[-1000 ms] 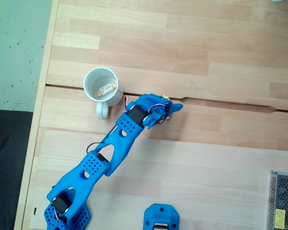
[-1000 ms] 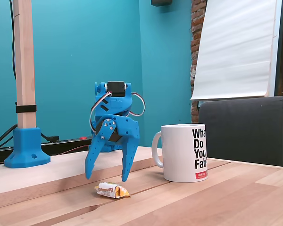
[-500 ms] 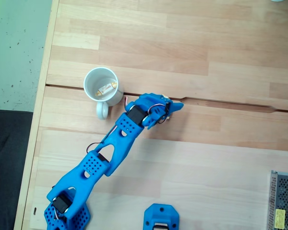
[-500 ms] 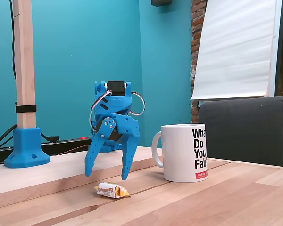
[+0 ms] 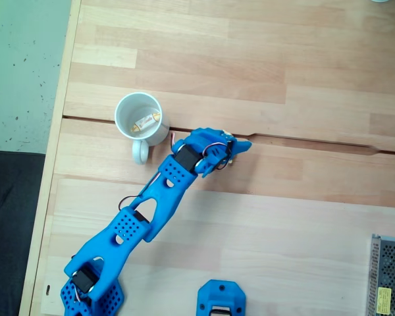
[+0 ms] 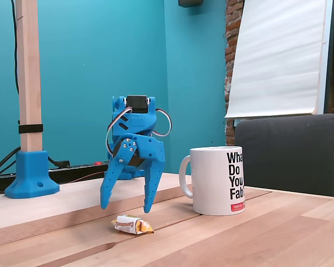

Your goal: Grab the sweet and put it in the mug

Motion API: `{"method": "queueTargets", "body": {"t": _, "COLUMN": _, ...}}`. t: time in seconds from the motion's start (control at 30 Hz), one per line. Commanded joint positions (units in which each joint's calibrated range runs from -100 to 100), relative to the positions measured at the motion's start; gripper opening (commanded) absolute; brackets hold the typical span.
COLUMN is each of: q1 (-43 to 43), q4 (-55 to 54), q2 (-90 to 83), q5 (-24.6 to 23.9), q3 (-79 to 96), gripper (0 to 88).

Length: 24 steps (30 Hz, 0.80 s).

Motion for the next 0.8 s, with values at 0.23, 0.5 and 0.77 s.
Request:
{"method": "queueTargets", "body": {"t": 0.23, "q1": -0.07, "q4": 0.07, "q2": -1.50, "q5": -1.76, "q3": -0.15, "gripper": 29.7}}
{"method": "queueTargets", "body": {"t": 0.5, "q1": -0.29, "q4": -0.01, "q2": -1.50, "q5": -1.81, "q3": -0.15, "gripper": 29.7}}
{"method": "queueTargets", "body": {"t": 0.77, "q1": -0.65, "q4": -0.01, "q2": -1.50, "q5": -2.05, "q3": -0.24, "gripper": 29.7}}
